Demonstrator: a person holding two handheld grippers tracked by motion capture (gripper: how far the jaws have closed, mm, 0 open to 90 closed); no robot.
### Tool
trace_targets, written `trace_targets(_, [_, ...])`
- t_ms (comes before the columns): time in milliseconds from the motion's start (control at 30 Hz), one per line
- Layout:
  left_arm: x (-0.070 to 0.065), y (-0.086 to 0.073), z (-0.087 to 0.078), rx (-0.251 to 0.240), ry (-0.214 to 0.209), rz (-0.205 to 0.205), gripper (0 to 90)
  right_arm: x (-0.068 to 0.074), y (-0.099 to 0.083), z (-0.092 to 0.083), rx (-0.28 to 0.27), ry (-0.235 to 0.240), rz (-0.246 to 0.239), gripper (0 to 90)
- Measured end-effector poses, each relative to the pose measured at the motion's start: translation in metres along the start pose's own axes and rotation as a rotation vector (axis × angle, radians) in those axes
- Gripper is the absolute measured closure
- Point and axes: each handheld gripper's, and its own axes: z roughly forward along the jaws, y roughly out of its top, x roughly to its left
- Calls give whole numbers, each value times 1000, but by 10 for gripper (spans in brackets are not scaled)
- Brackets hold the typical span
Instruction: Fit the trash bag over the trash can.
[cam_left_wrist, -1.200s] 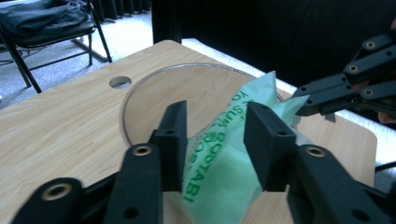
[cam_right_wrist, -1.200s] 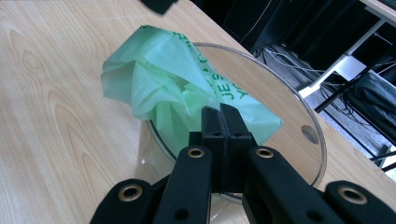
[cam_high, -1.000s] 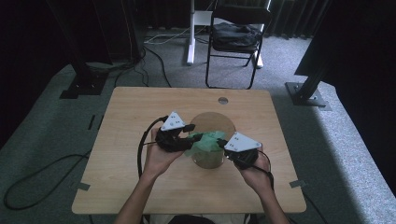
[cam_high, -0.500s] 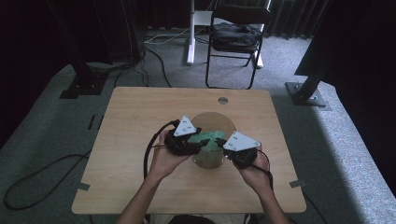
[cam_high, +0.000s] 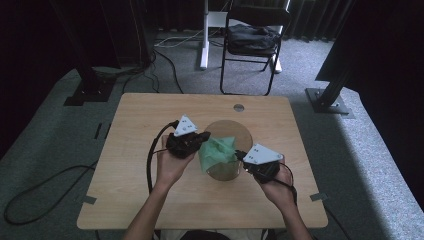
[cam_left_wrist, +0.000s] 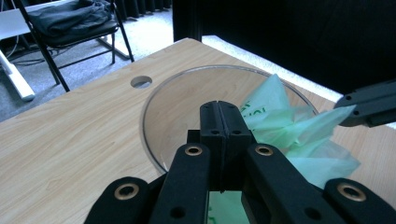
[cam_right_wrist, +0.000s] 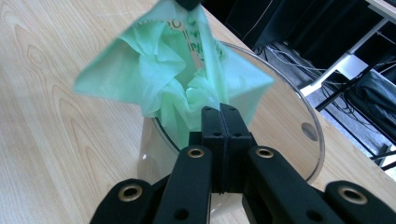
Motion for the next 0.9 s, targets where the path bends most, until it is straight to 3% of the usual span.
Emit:
trace_targets(100, [4,-1,-1,0,15,-7,900,0,-2,-2,1,-1,-3,900])
trace_targets(300, [20,-12,-5,-6,55,-72,900,-3,-14,-9,32,-16,2,900])
trace_targets(367, [22,-15,-6,-4,46,-81,900,-6,-18,-13,38,-23,11,900])
trace_targets(700, [9,-12,3,9,36,-48,900,-17,-24,-18,56,-48,32,896])
trace_targets(733, [7,-11,2,-5,32,-42,900,-18,-25,-19,50,-47,51,793])
trace_targets(900, [4,-7,-3,-28,31,-32,900,-22,-19,-25,-1,-24,86,693])
